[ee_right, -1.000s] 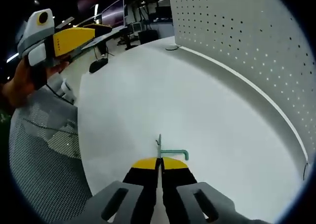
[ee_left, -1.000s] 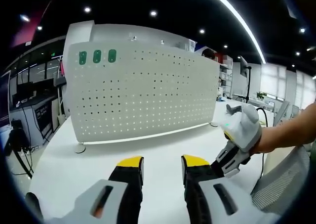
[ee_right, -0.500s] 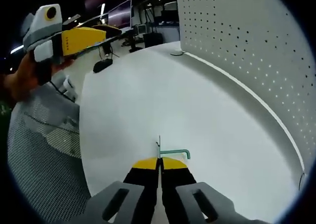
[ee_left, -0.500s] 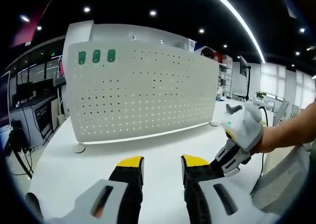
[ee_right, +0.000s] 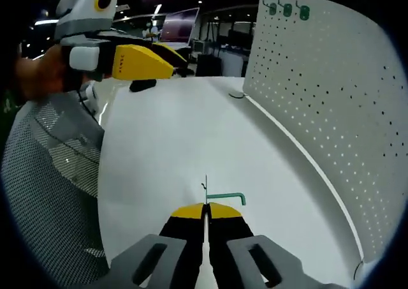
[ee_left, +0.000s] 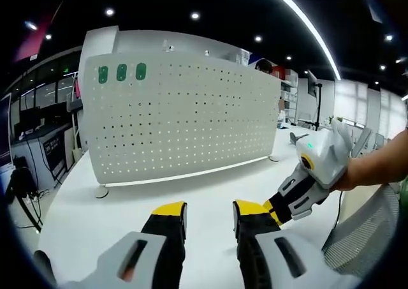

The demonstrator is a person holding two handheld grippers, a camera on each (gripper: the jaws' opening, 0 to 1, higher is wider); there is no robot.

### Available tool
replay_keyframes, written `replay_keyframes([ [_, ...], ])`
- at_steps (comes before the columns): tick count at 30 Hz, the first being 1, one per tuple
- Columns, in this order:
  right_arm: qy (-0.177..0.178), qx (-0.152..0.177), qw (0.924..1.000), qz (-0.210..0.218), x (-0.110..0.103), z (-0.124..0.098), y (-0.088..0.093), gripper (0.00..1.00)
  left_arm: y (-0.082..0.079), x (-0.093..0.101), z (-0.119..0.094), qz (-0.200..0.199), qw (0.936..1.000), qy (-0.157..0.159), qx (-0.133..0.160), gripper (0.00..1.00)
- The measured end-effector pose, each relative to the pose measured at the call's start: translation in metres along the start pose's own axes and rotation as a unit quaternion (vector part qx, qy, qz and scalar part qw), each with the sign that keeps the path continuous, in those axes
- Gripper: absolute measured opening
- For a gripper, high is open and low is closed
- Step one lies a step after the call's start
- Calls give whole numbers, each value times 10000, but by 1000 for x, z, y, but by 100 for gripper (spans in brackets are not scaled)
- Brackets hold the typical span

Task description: Insert the hook assembly into the mounting plate slot until the hook locks in place.

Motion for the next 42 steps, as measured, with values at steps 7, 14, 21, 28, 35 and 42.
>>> replay_keyframes([
  [7,74,178,9996,-213,2,-14,-15,0,-9,8,5,65,9993,339,-116,30],
  [14,155,370,9980,-484,5,-24,-34,0,-17,19,17,-226,9927,1073,-495,28],
  [21,190,517,9957,-738,4,-32,-51,0,-18,17,34,-1091,9773,1591,-875,23],
  [28,222,660,9927,-985,4,-38,-64,0,-18,24,38,-1550,9597,2062,-1115,23],
  [35,160,777,9870,-1400,-3,-40,-76,0,-12,23,41,-1966,9400,2387,-1441,22],
  [42,96,831,9826,-1658,-10,-38,-84,0,-5,29,40,-2311,9200,2654,-1722,19],
])
Point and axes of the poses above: the point that each gripper's makers call its tool centre point, and the gripper's own axes: z roughly forward along the fingers, x roughly to its right, y roughly out of its underside, the point moved 1 cm from there along -z, roughly backward along the fingers, and after that the axes turned 8 degrees about -z, right-handed, at the moved point
